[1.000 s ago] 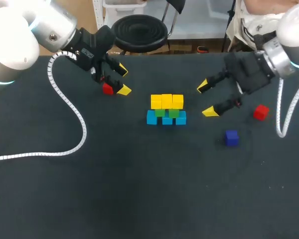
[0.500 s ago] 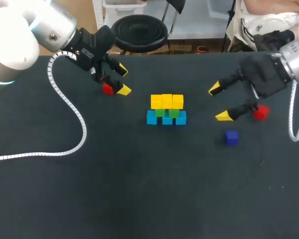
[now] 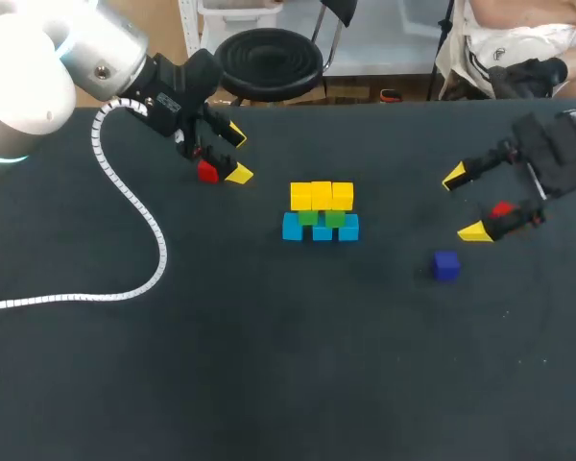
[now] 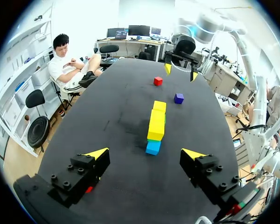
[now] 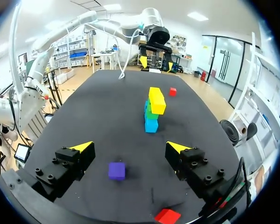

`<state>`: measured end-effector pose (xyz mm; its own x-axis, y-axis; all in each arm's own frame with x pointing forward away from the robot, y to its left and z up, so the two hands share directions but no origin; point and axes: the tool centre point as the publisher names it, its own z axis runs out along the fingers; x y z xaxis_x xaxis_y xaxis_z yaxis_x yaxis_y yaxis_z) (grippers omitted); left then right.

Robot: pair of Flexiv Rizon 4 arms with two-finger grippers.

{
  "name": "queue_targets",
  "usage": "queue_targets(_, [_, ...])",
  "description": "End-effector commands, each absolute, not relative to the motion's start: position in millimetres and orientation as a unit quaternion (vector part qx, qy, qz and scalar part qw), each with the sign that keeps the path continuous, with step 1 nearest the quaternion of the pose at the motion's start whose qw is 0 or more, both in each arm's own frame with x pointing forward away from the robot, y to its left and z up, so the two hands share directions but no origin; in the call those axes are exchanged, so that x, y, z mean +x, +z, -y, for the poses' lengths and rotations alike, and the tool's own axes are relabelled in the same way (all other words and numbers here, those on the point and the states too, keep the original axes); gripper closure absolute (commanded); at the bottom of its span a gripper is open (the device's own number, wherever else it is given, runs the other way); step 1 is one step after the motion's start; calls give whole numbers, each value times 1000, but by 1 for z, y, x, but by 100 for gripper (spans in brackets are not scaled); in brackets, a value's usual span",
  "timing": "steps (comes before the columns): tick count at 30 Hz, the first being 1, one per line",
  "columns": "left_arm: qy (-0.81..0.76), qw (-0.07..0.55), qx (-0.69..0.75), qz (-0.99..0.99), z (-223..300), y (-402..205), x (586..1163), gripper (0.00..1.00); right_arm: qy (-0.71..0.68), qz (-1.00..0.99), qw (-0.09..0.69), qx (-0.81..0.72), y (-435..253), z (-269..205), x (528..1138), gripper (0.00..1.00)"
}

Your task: Place the blue cubes, place green cubes on the blue cubes, place the yellow cubes on the green cubes, then place the red cubes on the yellow cubes, and place purple cube on the red cubes.

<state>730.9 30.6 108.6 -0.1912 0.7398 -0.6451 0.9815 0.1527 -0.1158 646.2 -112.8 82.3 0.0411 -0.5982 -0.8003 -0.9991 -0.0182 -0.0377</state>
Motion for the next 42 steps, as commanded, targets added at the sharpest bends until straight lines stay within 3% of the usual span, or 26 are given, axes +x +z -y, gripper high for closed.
queue_targets(1, [-266,228,594,-724,-31,109,731,0,304,-622,328,-643,83,113,642,0])
queue_targets(18, [-266,228,594,-724,-31,109,731,0,304,-622,328,-643,83,113,642,0])
queue_targets(29, [-266,228,594,-724,-31,109,731,0,256,-607,362,-659,114,188,626,0])
queue_targets(36, [-266,228,594,-724,-31,109,731,0,281,-535,374,-703,123,210,626,0])
queue_targets(42, [-266,228,594,-724,-31,109,731,0,279,-496,340,-748,123,221,630,0])
